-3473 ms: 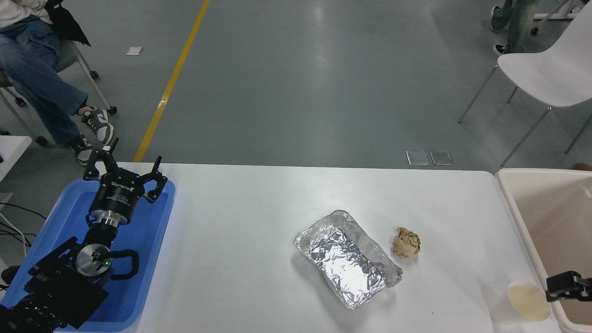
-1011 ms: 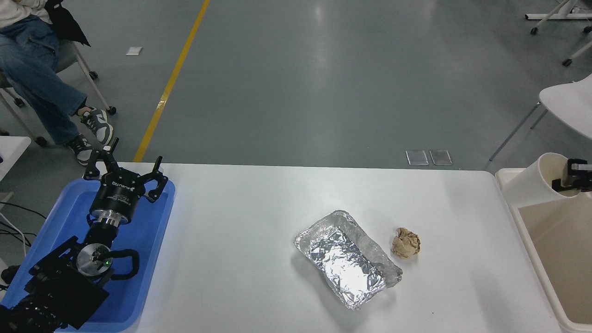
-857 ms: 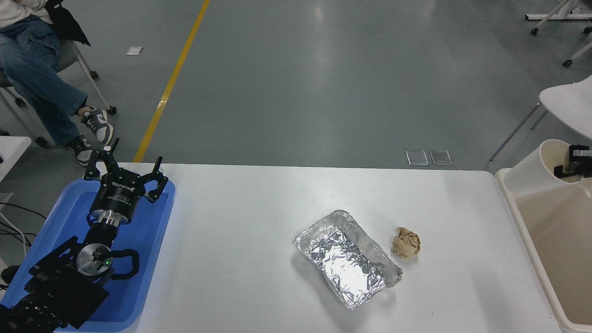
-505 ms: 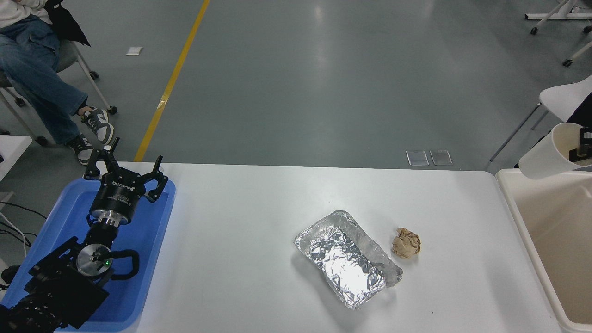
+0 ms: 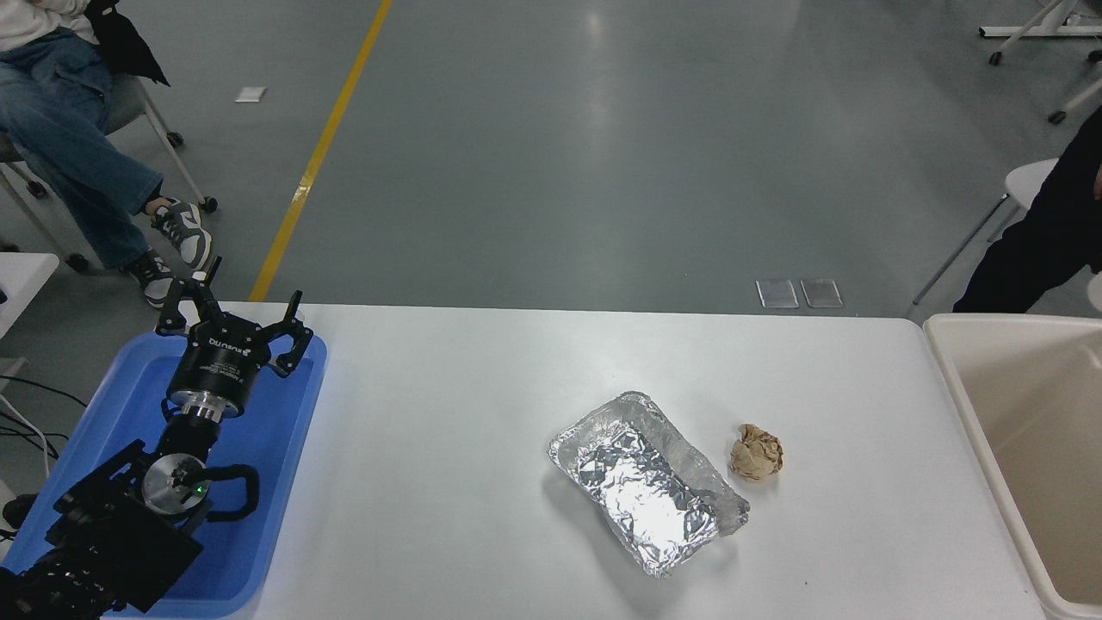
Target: Pick up paper cup place in dustbin
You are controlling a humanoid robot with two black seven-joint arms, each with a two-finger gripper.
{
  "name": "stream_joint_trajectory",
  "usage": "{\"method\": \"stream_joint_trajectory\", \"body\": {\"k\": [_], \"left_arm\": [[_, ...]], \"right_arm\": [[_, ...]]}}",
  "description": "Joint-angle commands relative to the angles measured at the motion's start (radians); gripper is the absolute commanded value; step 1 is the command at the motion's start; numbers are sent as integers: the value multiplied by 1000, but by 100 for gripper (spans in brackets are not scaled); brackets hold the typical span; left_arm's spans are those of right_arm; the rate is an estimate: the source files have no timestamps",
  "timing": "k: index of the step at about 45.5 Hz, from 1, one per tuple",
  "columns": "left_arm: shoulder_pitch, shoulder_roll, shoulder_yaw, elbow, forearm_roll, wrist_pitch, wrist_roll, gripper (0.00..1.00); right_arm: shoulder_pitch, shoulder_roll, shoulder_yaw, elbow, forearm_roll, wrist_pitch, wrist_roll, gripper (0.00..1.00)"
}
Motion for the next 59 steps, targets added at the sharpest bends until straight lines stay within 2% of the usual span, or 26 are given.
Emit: {"method": "stream_joint_trajectory", "body": {"k": [1,13,24,36,45,47,52,53,54,59], "left_arm": [[0,0,0,-1,0,0,0,100],[0,0,0,-1,0,0,0,100],[0,0,0,-1,0,0,0,100],[0,0,0,-1,0,0,0,100],[0,0,0,-1,0,0,0,100],[0,0,0,1,0,0,0,100],[0,0,0,-1,0,0,0,100],[0,0,0,-1,0,0,0,100],[0,0,0,-1,0,0,0,100],[0,0,0,1,0,0,0,100]], "right_arm": [[-244,100,1,-200,166,-200,-27,0],[-485,232,34,-288,319,-422,-50,0],[-652,348,53,-317,445,-539,-56,0],[-758,410,119,-317,466,-607,-56,0],[-775,413,143,-315,466,-610,-55,1],[-775,413,143,-314,468,-610,-55,21],[-773,408,140,-305,468,-610,-55,86],[-772,407,139,-303,468,-611,-55,96],[-767,405,139,-302,468,-610,-55,100],[-755,404,131,-295,468,-594,-55,100]]}}
